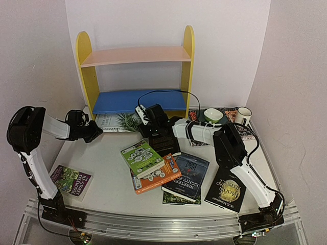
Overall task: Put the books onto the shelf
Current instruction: Adjust the book pile on the shelf.
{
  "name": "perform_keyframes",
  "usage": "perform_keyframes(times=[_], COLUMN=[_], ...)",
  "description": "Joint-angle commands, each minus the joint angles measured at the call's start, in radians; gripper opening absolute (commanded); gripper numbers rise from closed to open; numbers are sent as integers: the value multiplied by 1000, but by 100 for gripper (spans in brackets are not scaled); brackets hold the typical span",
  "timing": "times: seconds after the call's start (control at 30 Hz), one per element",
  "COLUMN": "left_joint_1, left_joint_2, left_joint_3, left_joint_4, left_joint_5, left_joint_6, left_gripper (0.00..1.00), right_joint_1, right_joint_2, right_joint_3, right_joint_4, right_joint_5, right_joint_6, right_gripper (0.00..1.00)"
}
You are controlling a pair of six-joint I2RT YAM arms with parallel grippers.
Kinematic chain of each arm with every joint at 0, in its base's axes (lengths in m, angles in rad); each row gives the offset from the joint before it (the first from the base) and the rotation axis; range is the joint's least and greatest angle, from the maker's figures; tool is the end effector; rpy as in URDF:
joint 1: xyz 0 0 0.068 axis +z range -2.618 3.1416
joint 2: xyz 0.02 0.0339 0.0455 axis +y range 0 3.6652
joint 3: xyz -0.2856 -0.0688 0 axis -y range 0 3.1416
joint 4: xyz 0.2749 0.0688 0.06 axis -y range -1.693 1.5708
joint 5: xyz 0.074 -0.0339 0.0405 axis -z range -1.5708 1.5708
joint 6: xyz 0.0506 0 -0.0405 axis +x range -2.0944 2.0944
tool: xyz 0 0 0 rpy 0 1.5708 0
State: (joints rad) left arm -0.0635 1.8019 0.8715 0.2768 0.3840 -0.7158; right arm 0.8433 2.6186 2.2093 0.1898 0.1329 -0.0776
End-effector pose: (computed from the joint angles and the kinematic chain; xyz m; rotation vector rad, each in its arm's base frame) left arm 0.3918 -0.0439 0.1334 -0.5265 2.2439 -0.8429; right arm 0.4470 0.4919 0.1748 -0.7163 1.6610 0.4293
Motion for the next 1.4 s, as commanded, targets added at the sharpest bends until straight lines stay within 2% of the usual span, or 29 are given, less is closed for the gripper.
perform_keyframes(times=[0.0,0.2,0.37,0.57,0.73,1.1,1.37], left_joint_1=[6,5,5,6,5,6,6], left_joint_2=[23,46,49,66,71,83,96], left_joint_3=[46,57,64,75,74,75,80], left_joint_4=[99,147,157,166,174,189,195], left_joint_5=[-25,-34,-54,-45,-48,-51,-59], left_joint_6=[-31,-53,-52,-59,-59,-68,-71], left_gripper=[0,0,0,0,0,0,0], right_joint_1=[5,6,6,7,7,6,6], right_joint_2=[25,52,64,43,57,119,142], right_joint_3=[90,133,144,98,103,170,196], right_joint_4=[30,45,48,74,71,71,89], right_joint_5=[66,104,89,15,10,152,169], right_joint_6=[28,51,43,31,19,18,35], right_gripper=[58,49,48,65,67,46,41])
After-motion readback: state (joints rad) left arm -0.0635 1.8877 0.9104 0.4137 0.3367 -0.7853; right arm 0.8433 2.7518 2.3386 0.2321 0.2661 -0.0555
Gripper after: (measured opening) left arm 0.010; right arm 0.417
